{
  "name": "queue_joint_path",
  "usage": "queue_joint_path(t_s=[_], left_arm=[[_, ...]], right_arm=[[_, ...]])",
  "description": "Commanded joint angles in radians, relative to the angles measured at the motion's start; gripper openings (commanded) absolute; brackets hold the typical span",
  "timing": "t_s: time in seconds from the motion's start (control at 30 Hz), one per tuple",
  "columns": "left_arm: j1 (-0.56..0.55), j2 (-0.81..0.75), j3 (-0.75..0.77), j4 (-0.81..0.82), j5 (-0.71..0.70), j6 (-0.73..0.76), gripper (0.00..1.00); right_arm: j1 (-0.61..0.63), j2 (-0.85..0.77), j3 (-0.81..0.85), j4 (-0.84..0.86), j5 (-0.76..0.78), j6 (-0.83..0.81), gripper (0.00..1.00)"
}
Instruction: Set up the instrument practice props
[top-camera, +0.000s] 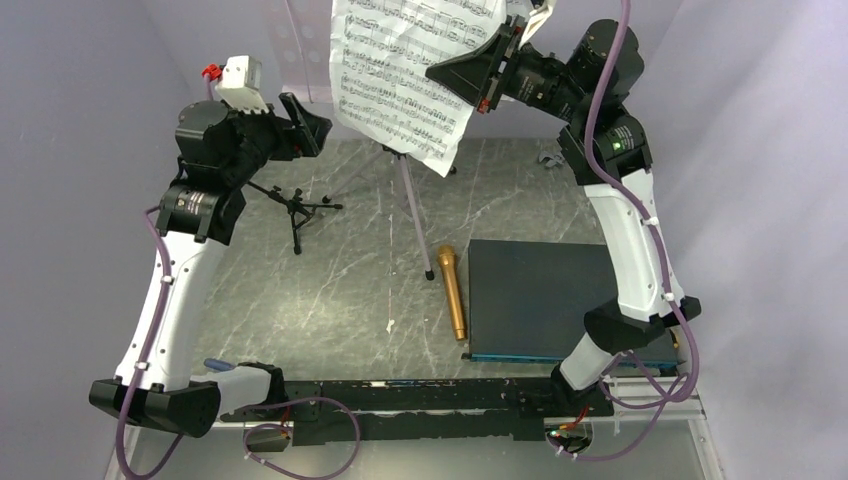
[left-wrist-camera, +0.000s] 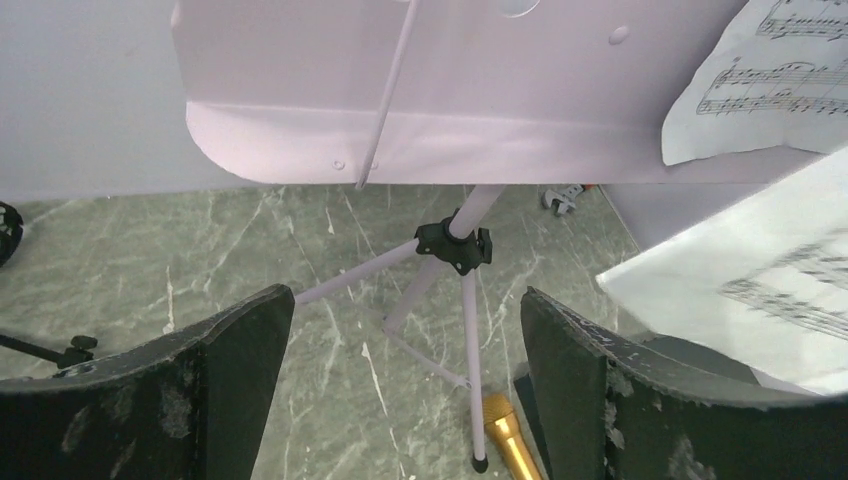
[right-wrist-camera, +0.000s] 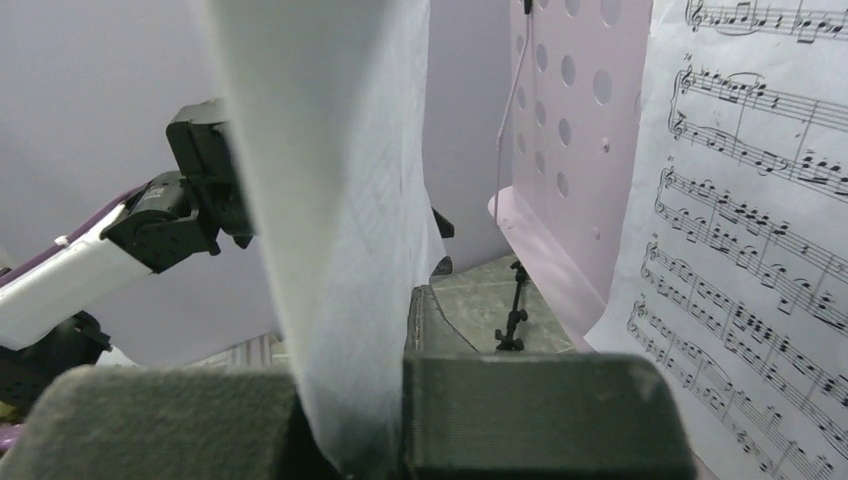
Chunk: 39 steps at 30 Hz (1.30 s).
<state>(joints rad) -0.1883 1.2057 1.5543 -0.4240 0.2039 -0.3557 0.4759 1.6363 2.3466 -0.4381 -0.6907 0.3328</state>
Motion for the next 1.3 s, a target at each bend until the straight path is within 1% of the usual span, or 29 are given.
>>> queue_joint_path(t_s=[0.0, 0.27, 0.4, 0.5, 0.63, 0.77, 0.83, 0.93, 1.03, 1.07, 1.17, 1.27], left_arm=[[0.004, -0.002, 0.073, 0.062, 0.014, 0.053, 0.90], [0.004, 0.029, 0.157, 0.089, -0.014, 0.087, 0.89], [0.004, 0.064, 0.215, 0.105, -0.006, 0.098, 0.84], [0.004, 0.100, 0.278, 0.096, -0.015, 0.098, 0.82], [0.004, 0.143, 0.339, 0.097, -0.003, 0.091, 0.78], [0.005, 0.195, 0.388, 0.088, 0.010, 0.082, 0.70], [0.004, 0.210, 0.398, 0.089, 0.019, 0.076, 0.64], [0.006, 0.222, 0.398, 0.099, 0.025, 0.070, 0.60], [0.006, 0.228, 0.402, 0.104, 0.028, 0.061, 0.51], [0.006, 0.226, 0.399, 0.111, 0.037, 0.060, 0.46], [0.006, 0.217, 0.382, 0.133, 0.043, 0.049, 0.36], [0.006, 0.213, 0.374, 0.128, 0.037, 0.052, 0.31]], right_arm=[[-0.012, -0.005, -0.025, 0.134, -0.086, 0.065, 0.00], [-0.014, -0.006, -0.032, 0.174, 0.002, 0.033, 0.00], [-0.014, 0.001, -0.038, 0.205, 0.020, 0.027, 0.00], [-0.014, 0.019, -0.023, 0.208, 0.030, 0.019, 0.00], [-0.014, 0.027, -0.029, 0.227, 0.050, 0.014, 0.00], [-0.014, 0.035, -0.027, 0.237, 0.056, 0.015, 0.00], [-0.014, 0.034, -0.028, 0.236, 0.063, 0.009, 0.00], [-0.014, 0.027, -0.030, 0.230, 0.072, 0.001, 0.00], [-0.014, 0.021, -0.037, 0.229, 0.075, -0.005, 0.00], [-0.014, 0.022, -0.041, 0.227, 0.078, -0.008, 0.00], [-0.013, 0.020, -0.043, 0.222, 0.080, -0.011, 0.00], [-0.014, 0.022, -0.045, 0.223, 0.080, -0.012, 0.00]])
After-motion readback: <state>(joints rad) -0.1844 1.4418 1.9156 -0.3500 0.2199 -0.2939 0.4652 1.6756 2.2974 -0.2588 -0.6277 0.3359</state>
